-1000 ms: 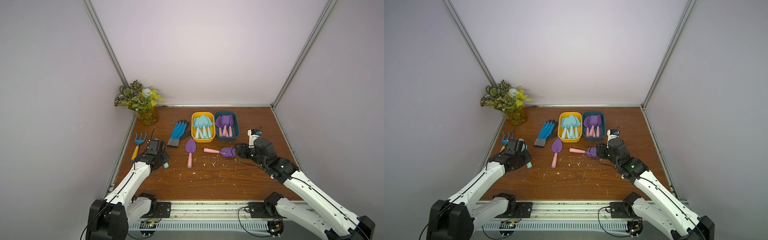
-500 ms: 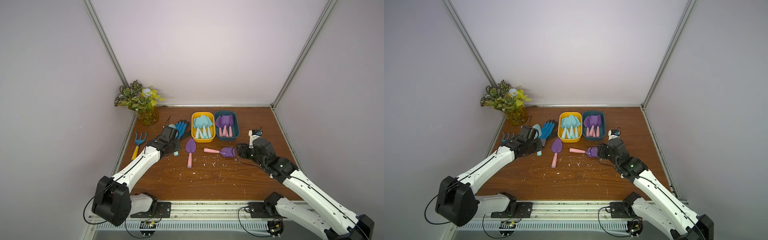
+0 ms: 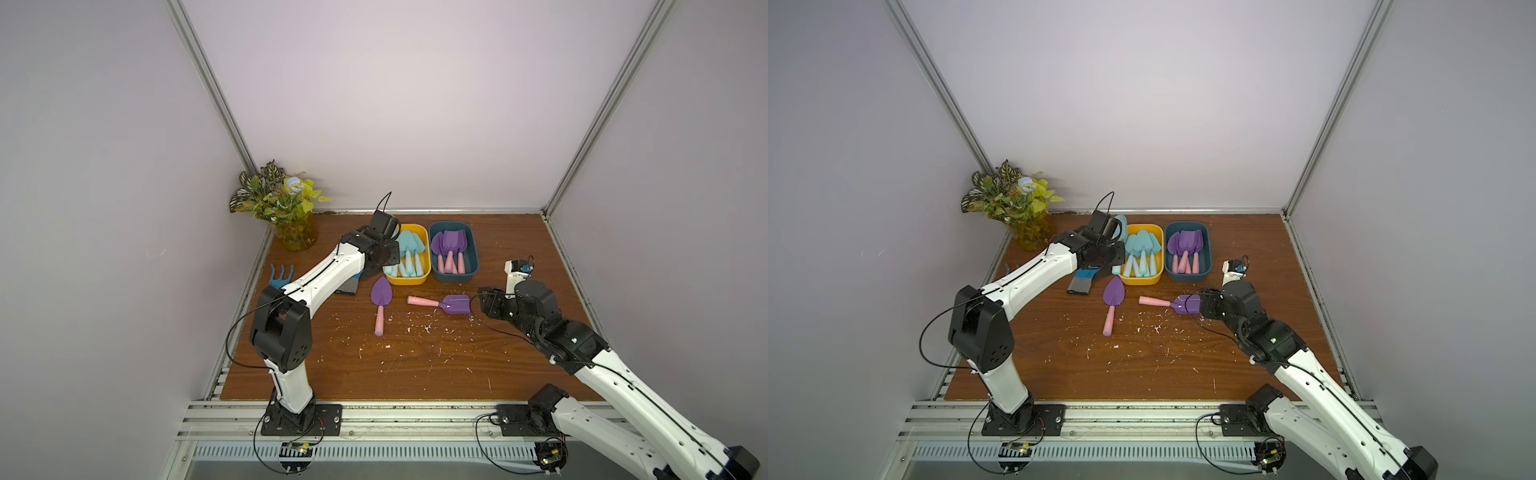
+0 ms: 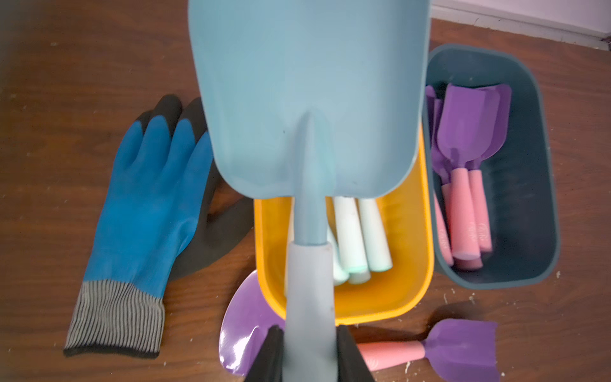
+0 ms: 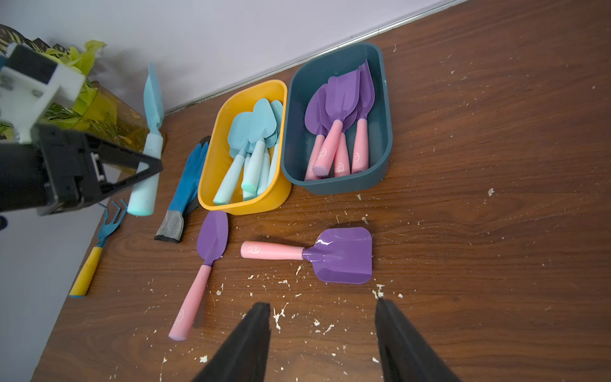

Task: Sort the small shovels by color and place them into the storage box
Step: Place the shovel in the storage box.

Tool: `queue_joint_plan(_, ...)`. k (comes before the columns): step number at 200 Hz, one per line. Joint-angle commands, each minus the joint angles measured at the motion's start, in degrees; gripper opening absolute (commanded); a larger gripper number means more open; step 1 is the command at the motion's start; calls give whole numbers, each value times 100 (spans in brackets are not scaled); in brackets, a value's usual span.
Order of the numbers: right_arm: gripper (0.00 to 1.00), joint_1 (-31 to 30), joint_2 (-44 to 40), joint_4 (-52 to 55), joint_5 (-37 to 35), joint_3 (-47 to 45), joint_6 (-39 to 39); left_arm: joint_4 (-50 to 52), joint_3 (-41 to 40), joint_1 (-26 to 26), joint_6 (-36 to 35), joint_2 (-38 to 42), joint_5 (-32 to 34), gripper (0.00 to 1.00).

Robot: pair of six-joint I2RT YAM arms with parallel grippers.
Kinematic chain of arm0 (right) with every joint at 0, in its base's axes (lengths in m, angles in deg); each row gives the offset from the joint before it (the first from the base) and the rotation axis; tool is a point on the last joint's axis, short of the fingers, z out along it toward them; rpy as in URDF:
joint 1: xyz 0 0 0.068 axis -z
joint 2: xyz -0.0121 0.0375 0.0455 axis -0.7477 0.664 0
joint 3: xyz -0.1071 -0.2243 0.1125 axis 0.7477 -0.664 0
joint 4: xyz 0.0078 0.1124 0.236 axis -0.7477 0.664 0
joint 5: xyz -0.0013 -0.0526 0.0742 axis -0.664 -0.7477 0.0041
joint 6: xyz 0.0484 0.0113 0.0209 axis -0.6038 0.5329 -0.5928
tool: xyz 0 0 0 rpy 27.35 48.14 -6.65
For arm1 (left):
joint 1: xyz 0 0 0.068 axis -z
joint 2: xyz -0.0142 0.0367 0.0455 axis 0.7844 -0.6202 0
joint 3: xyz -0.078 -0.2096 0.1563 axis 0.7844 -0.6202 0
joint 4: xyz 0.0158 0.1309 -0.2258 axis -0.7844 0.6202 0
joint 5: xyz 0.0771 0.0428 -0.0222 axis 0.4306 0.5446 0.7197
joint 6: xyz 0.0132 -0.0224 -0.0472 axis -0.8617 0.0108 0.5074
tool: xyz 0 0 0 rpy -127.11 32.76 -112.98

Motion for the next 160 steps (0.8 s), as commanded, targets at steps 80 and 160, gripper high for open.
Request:
queue_joint_plan(80,58,-24,-289,-16,132,54,229,648,1629,138,-487,-1559,-93,7)
queue_joint_plan(160,58,-25,-337,-100,255,-259,281,1058,2399,158,-533,-2417,-60,7)
